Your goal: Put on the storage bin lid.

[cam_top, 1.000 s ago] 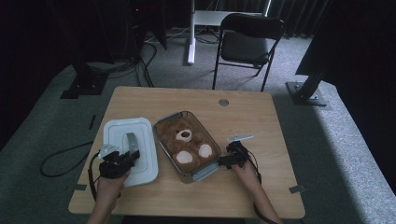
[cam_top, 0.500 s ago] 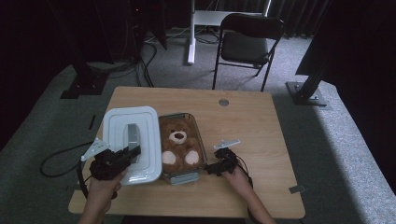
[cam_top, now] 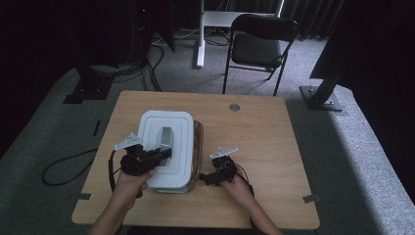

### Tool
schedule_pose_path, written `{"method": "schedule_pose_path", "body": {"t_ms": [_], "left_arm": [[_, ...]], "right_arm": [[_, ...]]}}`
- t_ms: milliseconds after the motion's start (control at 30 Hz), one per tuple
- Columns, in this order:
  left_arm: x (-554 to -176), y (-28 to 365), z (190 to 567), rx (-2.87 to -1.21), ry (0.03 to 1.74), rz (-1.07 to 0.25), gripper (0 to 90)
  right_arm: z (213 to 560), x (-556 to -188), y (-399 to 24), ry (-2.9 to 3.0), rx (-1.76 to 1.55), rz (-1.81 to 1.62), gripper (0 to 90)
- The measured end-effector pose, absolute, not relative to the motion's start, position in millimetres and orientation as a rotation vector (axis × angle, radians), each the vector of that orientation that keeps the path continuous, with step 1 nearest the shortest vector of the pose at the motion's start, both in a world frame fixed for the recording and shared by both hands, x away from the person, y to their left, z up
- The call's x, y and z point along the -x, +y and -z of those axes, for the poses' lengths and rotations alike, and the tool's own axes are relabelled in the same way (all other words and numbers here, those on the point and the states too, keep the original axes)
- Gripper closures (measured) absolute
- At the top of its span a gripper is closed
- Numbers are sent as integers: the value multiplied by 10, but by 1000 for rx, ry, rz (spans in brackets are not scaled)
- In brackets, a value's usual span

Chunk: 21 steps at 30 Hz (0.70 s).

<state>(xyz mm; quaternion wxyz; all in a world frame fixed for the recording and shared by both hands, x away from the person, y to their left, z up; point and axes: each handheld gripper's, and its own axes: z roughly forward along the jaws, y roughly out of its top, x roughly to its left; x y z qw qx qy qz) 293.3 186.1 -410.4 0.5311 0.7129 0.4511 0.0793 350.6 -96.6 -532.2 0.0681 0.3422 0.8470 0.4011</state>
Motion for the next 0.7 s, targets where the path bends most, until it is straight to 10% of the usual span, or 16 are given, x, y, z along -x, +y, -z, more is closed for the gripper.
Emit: {"method": "schedule_pose_path", "body": {"t_ms": [700], "left_arm": [[-3217,1610,4309,-1742,1152,-118,743]], "right_arm": [[5351,-3560,-1212,2487,-1127,-1182,123]]}}
